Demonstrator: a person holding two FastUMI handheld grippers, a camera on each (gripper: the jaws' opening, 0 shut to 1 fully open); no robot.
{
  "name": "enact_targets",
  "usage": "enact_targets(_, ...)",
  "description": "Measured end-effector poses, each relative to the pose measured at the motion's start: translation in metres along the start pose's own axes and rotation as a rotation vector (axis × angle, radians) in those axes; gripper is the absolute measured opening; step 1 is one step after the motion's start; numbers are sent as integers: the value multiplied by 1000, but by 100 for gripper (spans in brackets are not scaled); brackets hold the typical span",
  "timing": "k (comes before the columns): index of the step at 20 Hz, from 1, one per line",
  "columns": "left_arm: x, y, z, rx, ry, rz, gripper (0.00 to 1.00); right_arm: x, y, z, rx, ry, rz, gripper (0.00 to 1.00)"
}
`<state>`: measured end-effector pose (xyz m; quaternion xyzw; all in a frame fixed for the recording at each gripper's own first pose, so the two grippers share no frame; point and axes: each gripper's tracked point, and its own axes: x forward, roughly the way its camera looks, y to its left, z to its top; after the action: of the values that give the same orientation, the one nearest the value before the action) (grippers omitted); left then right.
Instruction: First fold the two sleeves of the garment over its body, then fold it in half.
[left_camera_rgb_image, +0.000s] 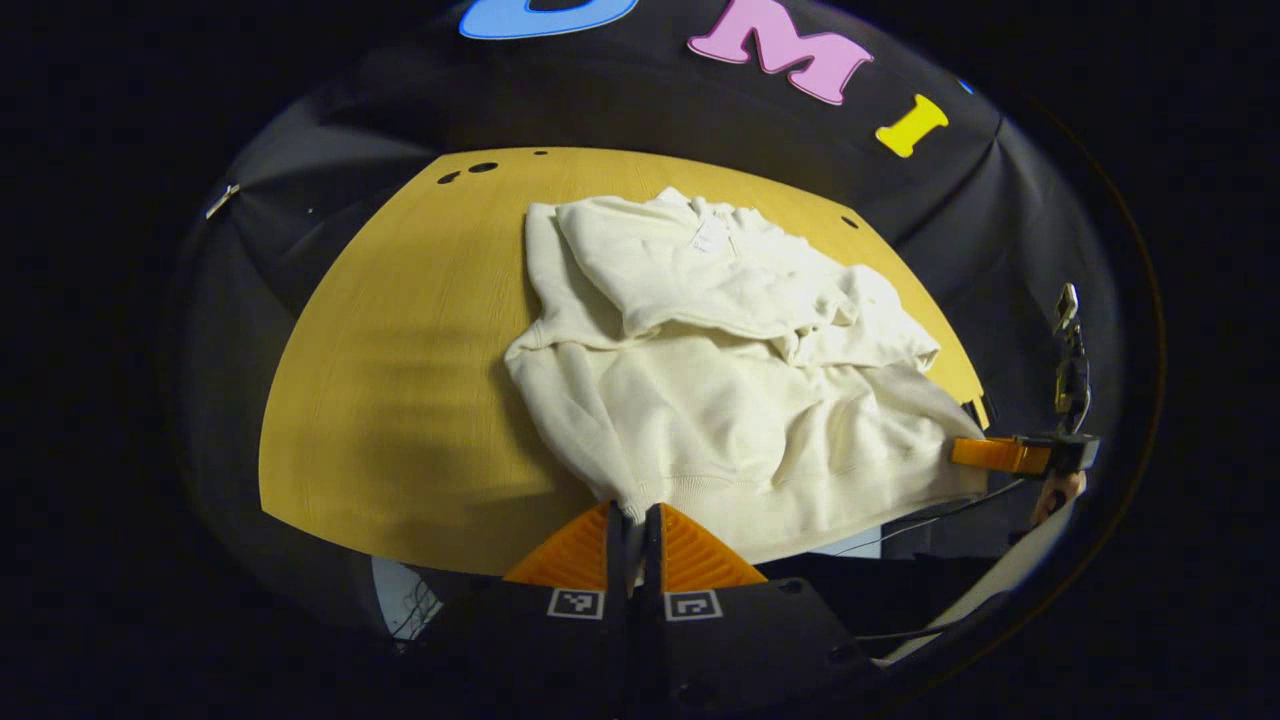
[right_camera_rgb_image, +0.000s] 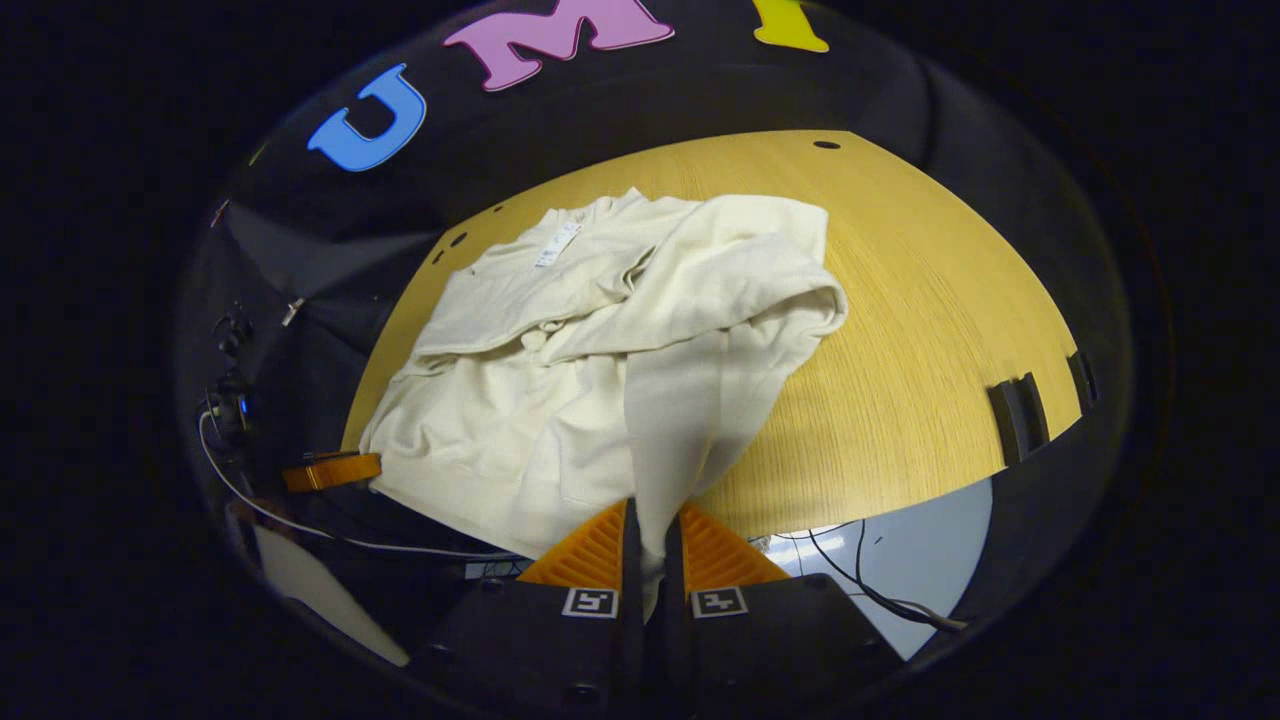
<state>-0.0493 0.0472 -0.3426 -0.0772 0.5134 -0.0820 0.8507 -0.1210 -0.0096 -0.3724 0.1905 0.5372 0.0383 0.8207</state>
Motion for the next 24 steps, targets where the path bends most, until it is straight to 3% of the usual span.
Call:
enact_targets(5,-5,-3,55,-93,-82,-22,7,1,9,67,52,-127,16,11)
enact_targets(15,6,-4,177,-58,-289,4,6,17,25,179,90,-298,59,12)
enact_targets(24,87,17,174,-62,-203,56,6,69,13,198,125,-253,3,12)
